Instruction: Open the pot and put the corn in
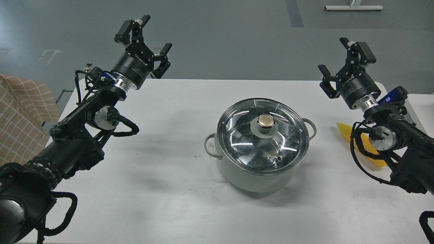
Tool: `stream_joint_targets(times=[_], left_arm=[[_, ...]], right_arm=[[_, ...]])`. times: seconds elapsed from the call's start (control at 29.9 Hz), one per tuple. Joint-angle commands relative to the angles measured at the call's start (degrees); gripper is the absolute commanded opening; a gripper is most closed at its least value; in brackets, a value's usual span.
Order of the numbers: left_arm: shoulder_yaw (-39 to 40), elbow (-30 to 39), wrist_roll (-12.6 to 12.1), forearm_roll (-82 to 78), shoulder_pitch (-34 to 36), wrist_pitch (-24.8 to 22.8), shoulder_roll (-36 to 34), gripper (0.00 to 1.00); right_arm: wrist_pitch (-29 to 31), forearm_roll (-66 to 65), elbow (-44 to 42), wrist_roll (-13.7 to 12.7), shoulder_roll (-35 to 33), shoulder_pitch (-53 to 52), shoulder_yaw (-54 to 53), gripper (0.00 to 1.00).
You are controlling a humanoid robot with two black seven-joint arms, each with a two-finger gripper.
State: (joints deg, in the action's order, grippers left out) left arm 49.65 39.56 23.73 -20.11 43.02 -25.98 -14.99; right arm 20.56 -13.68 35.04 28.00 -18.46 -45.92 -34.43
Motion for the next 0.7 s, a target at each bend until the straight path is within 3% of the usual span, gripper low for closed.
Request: stream_joint_targets(times=[0.0, 0.4, 0.53, 0.67], left_arm=[[0.1, 0.2, 0.0, 0.0, -0.2, 0.0, 0.0, 0.98], [-1.0, 1.8, -0.2, -1.1, -0.8, 0.0, -0.8, 0.98], [-1.2, 2.2, -0.2, -7.0, 3.7, -0.1, -3.6, 0.98], [-4.1, 7.6, -0.2, -12.0, 8.8, 0.0, -7.2, 0.98]], right_arm=[[0.0, 0.0, 0.0, 0.0, 0.0, -0.1, -0.1, 1.00], [0.0, -0.4, -0.2, 0.0, -0.4, -0.1, -0.1, 1.00], [0.0, -0.5, -0.5, 0.0, -0.7, -0.2, -0.1, 1.00], [0.0, -0.5, -0.4, 0.0, -1.7, -0.3, -0.1, 1.00]])
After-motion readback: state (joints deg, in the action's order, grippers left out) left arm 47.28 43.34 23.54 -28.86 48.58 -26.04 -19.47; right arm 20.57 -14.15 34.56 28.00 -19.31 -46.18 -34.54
